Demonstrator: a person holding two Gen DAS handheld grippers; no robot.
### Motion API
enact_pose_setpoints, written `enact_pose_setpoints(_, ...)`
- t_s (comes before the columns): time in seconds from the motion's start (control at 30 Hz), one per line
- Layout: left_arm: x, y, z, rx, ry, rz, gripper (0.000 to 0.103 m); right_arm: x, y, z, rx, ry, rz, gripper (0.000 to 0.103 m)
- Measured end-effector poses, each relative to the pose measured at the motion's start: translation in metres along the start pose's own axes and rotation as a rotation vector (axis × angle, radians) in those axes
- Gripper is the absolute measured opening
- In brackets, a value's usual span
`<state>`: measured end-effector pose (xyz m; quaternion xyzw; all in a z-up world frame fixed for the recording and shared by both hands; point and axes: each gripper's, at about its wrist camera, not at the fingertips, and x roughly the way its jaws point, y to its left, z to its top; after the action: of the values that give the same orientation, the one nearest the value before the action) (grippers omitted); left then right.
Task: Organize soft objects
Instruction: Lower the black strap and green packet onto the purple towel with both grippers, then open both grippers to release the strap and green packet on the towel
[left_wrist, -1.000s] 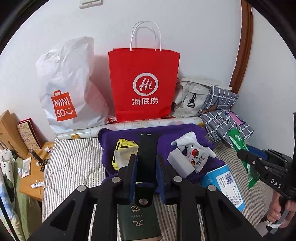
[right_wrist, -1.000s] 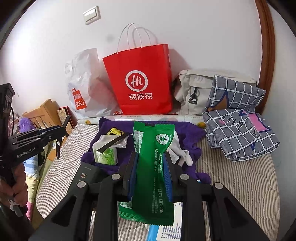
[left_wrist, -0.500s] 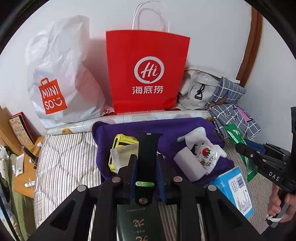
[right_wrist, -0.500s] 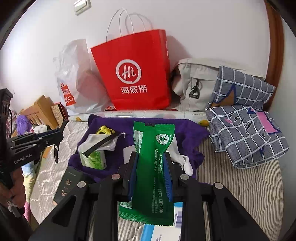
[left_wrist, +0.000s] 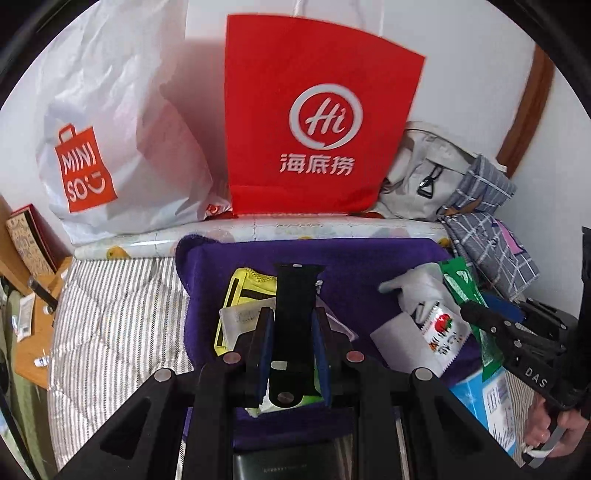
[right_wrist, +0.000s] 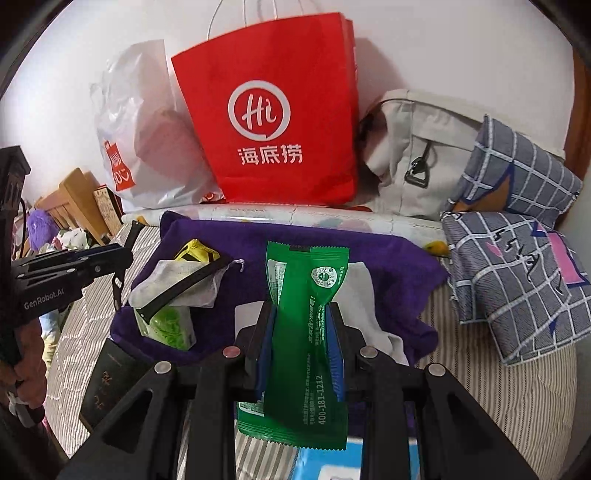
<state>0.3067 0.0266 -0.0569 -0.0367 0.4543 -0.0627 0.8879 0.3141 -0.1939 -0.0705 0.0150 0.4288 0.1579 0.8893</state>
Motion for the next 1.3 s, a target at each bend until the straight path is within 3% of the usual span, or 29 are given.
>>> enact_pose_setpoints(0.57,0.059,-0.008,0.006,-0.006,0.091,-0.006,0.021,0.034,-0.017,0.009,0.014,0.039,-0.038,0.031)
enact_pose_setpoints(0.7,0.064,-0.006,0.005,-0.034,0.109,-0.028,0.022,0.04,-0.02,0.007,0.016,0.057,-0.035,0.036)
enact_pose_setpoints(0.73,0.065,-0.005,0.005,-0.044,0.112,-0.037,0.023,0.04,-0.02,0.006,0.017,0.058,-0.032,0.042)
enact_pose_setpoints(0.8,0.064,-0.004,0.005,-0.06,0.123,-0.043,0.039,0.037,-0.021,0.005,0.022,0.044,-0.027,0.051)
enact_pose_setpoints(0.93,0.056,-0.002,0.004,-0.076,0.111,-0.033,0.044,0.025,-0.022,0.005,0.036,0.008,-0.019,0.068)
enact_pose_setpoints(1.17,0.027,0.001,-0.001,-0.094,0.092,-0.024,0.051,-0.003,-0.019,0.003,0.059,-0.021,-0.019,0.071)
enact_pose_setpoints(1.3,-0.001,0.0,-0.01,-0.089,0.062,-0.006,0.061,-0.028,-0.014,-0.002,0.07,-0.032,-0.052,0.071)
